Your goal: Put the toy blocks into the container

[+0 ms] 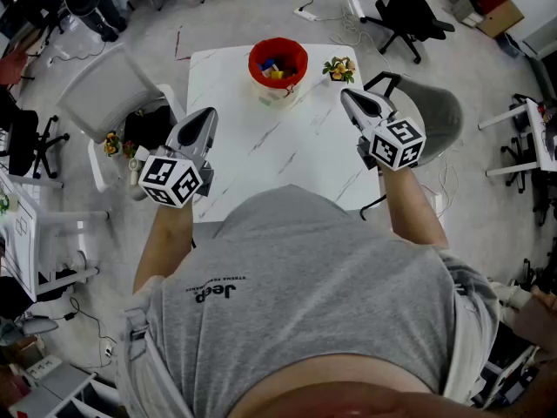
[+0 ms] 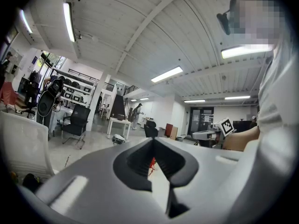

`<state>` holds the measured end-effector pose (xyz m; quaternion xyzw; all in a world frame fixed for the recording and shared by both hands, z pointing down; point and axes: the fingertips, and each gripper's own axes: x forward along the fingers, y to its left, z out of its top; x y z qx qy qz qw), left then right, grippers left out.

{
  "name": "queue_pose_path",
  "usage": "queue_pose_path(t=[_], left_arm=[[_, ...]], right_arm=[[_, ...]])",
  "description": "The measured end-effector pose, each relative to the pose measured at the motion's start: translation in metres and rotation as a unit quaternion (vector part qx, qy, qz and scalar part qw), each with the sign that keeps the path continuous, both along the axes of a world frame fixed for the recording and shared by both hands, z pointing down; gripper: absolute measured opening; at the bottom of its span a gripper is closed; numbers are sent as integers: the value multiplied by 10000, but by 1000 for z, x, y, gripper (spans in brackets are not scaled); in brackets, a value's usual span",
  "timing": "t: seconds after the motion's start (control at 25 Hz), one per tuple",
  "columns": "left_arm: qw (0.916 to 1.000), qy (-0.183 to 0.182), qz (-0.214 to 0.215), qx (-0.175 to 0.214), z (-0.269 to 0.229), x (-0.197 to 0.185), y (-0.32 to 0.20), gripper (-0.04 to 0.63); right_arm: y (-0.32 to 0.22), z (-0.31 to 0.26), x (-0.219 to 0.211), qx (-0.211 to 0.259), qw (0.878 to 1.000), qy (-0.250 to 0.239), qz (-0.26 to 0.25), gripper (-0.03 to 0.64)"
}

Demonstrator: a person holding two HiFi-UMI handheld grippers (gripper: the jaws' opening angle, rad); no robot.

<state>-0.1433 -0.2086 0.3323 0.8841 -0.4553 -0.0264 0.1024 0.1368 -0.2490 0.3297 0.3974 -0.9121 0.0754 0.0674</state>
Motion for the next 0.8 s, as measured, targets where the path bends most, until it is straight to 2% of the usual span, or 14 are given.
queue_pose_path(t=[0.8], left_arm=[[9999,131,0,-73,3,0,-1,58]], right_arm=[[-1,0,-1,31,9999,43,-97,2]])
